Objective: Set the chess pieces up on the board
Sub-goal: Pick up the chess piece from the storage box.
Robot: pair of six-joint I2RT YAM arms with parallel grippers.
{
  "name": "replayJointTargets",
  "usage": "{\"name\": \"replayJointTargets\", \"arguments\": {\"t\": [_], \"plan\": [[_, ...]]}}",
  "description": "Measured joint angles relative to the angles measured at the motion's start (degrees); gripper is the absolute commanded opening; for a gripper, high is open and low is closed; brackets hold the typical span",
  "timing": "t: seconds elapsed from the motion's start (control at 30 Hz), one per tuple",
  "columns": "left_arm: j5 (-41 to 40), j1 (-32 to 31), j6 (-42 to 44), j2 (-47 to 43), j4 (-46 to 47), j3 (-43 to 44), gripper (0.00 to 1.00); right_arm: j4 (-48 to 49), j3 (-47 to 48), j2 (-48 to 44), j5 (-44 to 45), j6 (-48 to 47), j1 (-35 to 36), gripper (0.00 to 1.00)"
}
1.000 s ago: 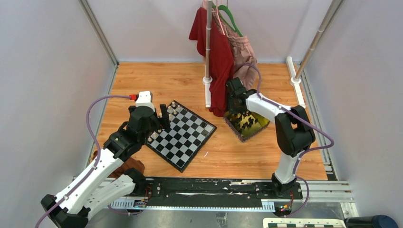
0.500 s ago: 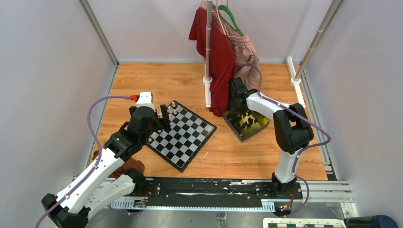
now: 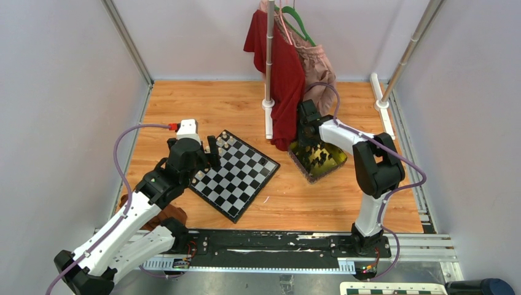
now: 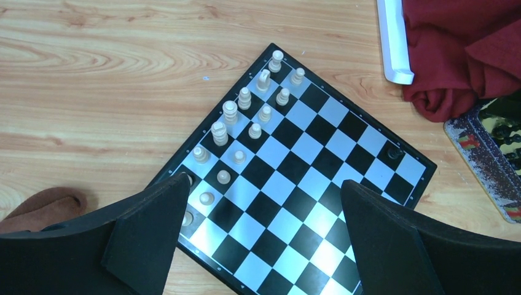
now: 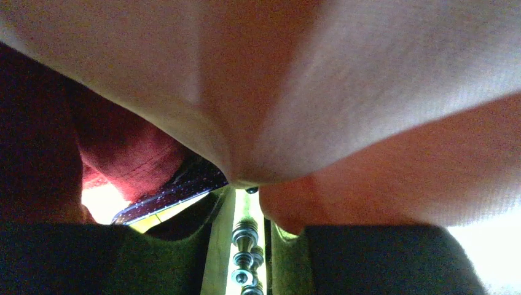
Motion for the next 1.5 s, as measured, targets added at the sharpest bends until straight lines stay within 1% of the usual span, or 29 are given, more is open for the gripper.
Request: {"name": "replayJointTargets", "arguments": {"t": [0.17,0.3,0.53,0.87,1.3,1.4,1.5], "plan": [[0.0,0.0,0.0,0.0,0.0,-0.1,1.00,0.7,-0.1,0.0,-0.1,0.0,-0.1,0.18],[0.0,0.0,-0.1,0.0,0.0,-0.1,1.00,1.5,-0.7,0.0,-0.2,0.1,-0.1,0.15],[0.1,0.0,-0.7,-1.1,0.0,-0.1,1.00,2.4,-1.4,-0.4,-0.2,0.1,-0.2,0.00],[0.1,0.0,-1.4,-2.2,-0.7,-0.1,1.00,2.2,-2.1,-2.2,-0.3,0.1,-0.2,0.00],[0.1,0.0,-2.3,-4.0,-2.3,-0.7,1.00,-0.3,-3.5,-9.5,-0.2,0.1,0.0,0.00],[0.1,0.0,-2.4,-4.6,-2.6,-1.0,1.00,-1.4,-3.9,-11.8,0.2,0.0,0.8,0.00],[0.1,0.0,-2.8,-5.3,-2.8,-1.4,1.00,-2.7,-4.0,-14.1,1.3,-0.5,3.1,0.00]]}}
